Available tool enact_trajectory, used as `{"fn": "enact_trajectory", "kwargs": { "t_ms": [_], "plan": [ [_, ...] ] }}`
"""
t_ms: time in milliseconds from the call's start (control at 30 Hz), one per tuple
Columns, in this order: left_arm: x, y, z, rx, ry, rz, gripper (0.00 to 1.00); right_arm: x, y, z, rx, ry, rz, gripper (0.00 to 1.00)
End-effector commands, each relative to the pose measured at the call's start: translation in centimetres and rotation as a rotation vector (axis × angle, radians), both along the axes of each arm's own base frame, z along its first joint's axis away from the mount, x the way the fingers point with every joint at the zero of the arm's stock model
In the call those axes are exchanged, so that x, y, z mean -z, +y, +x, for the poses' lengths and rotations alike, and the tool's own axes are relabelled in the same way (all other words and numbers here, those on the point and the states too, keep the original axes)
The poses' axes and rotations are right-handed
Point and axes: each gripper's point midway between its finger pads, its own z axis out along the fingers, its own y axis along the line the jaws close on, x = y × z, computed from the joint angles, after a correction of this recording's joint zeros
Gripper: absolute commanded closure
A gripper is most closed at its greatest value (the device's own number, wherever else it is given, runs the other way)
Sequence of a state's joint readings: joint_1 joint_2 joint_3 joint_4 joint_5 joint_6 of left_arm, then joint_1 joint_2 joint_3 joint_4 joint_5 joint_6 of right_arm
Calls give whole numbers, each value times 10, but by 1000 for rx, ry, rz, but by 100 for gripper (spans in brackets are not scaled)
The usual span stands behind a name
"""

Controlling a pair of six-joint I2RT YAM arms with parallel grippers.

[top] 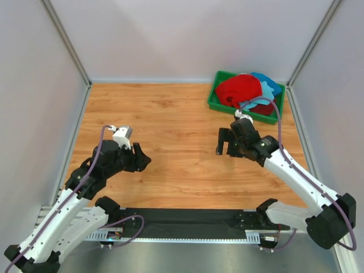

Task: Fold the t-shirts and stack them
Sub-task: Grab the tshirt from the pile

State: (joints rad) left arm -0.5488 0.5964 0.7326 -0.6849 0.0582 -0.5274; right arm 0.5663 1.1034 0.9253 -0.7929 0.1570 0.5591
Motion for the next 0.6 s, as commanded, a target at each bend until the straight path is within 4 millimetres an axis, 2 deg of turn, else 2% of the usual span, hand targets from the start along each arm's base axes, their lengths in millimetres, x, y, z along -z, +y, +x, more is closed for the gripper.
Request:
{"fn": "enact_trajectory", "kwargs": {
  "t_ms": [0,33,100,133,167,233,300,333,367,400,433,467,500,533,567],
  "plan": [
    [-31,-10,3,57,-46,-18,40,-49,12,32,-32,-132,8,1],
    [-34,-10,5,62,-51,-3,40,-68,15,44,-27,-187,16,2],
    [-43,-16,12,112,-64,34,40,-69,13,63,0,-183,-12,4],
    [-45,-19,14,132,-63,48,41,-73,12,73,16,-188,-7,5],
    [-47,-24,20,153,-45,65,41,-80,5,92,63,-197,-4,6],
    [-48,-32,23,205,-33,83,45,-96,0,117,95,-251,21,8],
    [-51,-41,29,232,-18,75,47,-115,-20,148,174,-312,41,10],
    [-60,-44,30,233,-17,64,51,-124,-28,162,226,-349,61,12],
    [-61,-47,32,240,-3,62,52,-122,-51,179,302,-348,60,17],
    [-63,-51,29,256,7,43,53,-134,-60,192,341,-370,91,21],
    [-69,-51,27,258,13,36,54,-137,-69,201,387,-367,118,25],
    [-70,-51,26,262,33,42,55,-127,-88,215,443,-337,118,33],
    [-72,-50,23,278,37,56,55,-144,-93,227,461,-370,136,37],
    [-75,-45,19,279,55,77,56,-147,-99,234,478,-376,138,42],
    [-72,-42,19,273,68,102,56,-137,-103,245,492,-360,119,44]
  ]
}}
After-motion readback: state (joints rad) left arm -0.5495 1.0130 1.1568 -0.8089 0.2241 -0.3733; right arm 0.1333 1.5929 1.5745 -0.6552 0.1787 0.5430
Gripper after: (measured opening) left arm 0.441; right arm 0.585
